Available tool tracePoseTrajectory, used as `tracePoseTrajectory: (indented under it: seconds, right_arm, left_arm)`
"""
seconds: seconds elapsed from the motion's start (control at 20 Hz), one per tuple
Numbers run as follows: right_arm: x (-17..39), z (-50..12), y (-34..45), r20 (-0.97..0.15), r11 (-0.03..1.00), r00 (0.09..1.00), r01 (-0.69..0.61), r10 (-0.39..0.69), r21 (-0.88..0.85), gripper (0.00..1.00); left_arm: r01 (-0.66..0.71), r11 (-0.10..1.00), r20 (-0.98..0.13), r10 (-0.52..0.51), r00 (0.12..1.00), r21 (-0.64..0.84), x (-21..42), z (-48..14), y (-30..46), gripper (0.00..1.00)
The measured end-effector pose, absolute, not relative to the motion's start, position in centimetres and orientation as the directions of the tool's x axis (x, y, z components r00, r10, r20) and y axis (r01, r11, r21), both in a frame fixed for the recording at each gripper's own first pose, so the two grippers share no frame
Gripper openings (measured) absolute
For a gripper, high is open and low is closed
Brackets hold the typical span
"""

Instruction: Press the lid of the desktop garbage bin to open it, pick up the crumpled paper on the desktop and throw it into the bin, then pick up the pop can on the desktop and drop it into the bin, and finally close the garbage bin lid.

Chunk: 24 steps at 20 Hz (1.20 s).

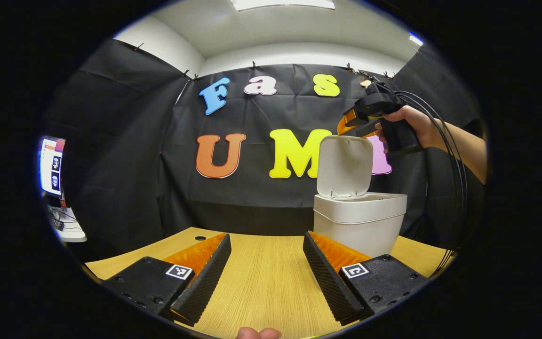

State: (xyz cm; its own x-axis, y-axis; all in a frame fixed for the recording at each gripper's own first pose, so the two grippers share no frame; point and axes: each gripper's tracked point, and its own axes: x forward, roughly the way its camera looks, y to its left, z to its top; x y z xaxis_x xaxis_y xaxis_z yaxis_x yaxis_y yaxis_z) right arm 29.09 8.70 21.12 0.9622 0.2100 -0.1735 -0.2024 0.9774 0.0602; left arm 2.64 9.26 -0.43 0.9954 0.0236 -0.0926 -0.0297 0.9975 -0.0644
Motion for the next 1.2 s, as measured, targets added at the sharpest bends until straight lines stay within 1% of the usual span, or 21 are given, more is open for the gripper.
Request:
tracePoseTrajectory:
  seconds: [0.1,0.15,0.2,0.55,0.6,0.65,0.75,0.8,0.85,0.95,1.0,1.05,1.1,1.15,1.2]
  right_arm:
    - [27.3,20.4,8.9,-0.187,0.974,0.956,-0.218,0.224,0.056,0.88]
    - [26.3,19.9,9.1,-0.199,0.972,0.951,-0.23,0.237,0.055,0.91]
    - [25.4,19.3,9.2,-0.211,0.969,0.945,-0.241,0.248,0.057,0.88]
    - [20.5,16.2,9.3,-0.216,0.957,0.933,-0.286,0.287,0.038,0.87]
    - [20.0,15.7,9.1,-0.217,0.957,0.932,-0.289,0.291,0.04,0.84]
    - [19.5,15.1,9.0,-0.218,0.955,0.93,-0.292,0.295,0.049,0.88]
    - [18.7,13.8,8.6,-0.232,0.953,0.925,-0.294,0.302,0.069,0.89]
    - [18.4,13.0,8.3,-0.244,0.954,0.923,-0.29,0.299,0.072,0.94]
    - [18.1,12.2,8.1,-0.254,0.956,0.921,-0.286,0.294,0.07,0.89]
    - [17.7,10.3,7.6,-0.273,0.959,0.919,-0.275,0.284,0.071,0.89]
    - [17.6,9.5,7.4,-0.285,0.96,0.916,-0.27,0.282,0.08,0.94]
    - [17.3,8.6,7.3,-0.298,0.959,0.912,-0.267,0.283,0.092,0.89]
    - [17.1,7.9,7.3,-0.308,0.958,0.908,-0.265,0.285,0.106,0.93]
    - [16.9,7.3,7.3,-0.318,0.958,0.903,-0.263,0.287,0.117,0.89]
    - [16.8,6.8,7.4,-0.324,0.957,0.901,-0.264,0.288,0.118,0.89]
  left_arm:
    - [-0.034,0.997,-0.094,0.028,0.995,-0.063,2.4,-0.4,9.0,0.99]
    - [-0.033,0.997,-0.096,0.027,0.995,-0.064,2.3,-0.6,8.7,0.99]
    - [-0.03,0.997,-0.097,0.023,0.995,-0.067,2.3,-0.5,8.4,0.99]
    - [-0.009,0.997,-0.098,0.002,0.995,-0.073,1.7,-0.3,6.6,0.99]
    - [-0.008,0.998,-0.098,0.002,0.995,-0.07,1.7,-0.3,6.5,0.99]
    - [-0.008,0.998,-0.099,0.001,0.995,-0.068,1.6,-0.3,6.5,0.99]
    - [-0.008,0.997,-0.101,0.0,0.995,-0.071,1.7,-0.3,6.3,0.99]
    - [-0.006,0.997,-0.102,-0.002,0.995,-0.076,1.5,-0.5,6.1,0.99]
    - [-0.004,0.997,-0.103,-0.004,0.995,-0.082,1.6,-0.5,6.0,0.99]
    - [-0.002,0.996,-0.107,-0.008,0.994,-0.091,1.6,-0.8,5.6,0.99]
    - [-0.003,0.996,-0.109,-0.007,0.994,-0.092,1.5,-0.9,5.6,0.99]
    - [-0.001,0.996,-0.112,-0.009,0.994,-0.092,1.5,-1.0,5.4,0.99]
    - [0.0,0.996,-0.113,-0.01,0.994,-0.091,1.4,-1.1,5.3,0.99]
    - [0.001,0.996,-0.115,-0.012,0.993,-0.09,1.4,-1.2,5.3,0.99]
    - [0.003,0.996,-0.115,-0.013,0.993,-0.089,1.3,-1.2,5.1,0.99]
